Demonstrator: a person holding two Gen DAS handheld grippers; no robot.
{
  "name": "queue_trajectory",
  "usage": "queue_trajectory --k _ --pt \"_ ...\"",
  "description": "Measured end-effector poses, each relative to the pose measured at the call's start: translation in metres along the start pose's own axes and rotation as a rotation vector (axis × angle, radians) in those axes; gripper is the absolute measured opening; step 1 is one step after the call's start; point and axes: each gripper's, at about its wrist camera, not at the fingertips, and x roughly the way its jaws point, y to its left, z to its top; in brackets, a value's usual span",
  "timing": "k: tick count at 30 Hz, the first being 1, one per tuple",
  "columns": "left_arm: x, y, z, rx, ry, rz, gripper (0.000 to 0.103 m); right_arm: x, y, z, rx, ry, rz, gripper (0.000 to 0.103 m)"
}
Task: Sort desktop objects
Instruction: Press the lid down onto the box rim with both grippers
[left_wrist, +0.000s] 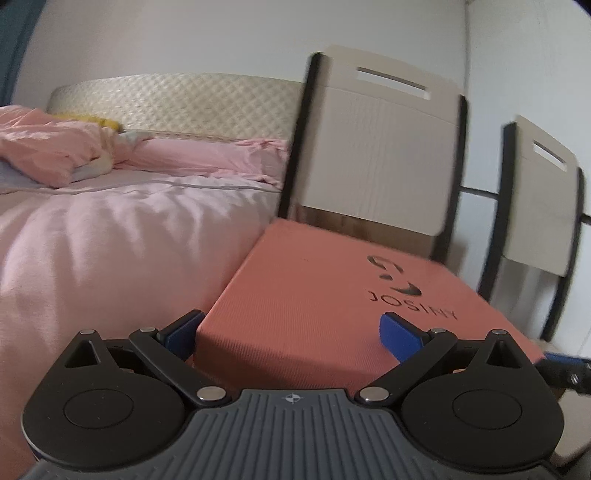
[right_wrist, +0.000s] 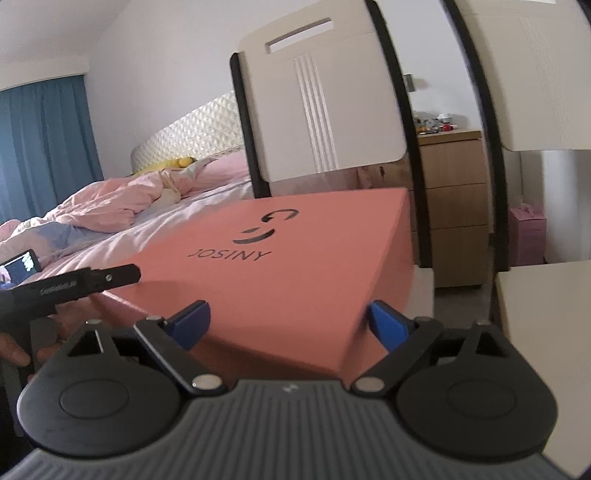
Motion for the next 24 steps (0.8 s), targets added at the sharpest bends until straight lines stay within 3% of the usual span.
queue_trajectory --k 9,24 --pt "0.007 -0.002 0.000 0.026 0.024 0.055 0.101 0.007 0.007 0.002 -0.028 -0.021 0.006 0.094" --pt "0.013 -0.009 -0.005 0.078 0.071 0.018 0.103 0.006 0.007 0.001 -0.042 -0.011 -0.010 0.094"
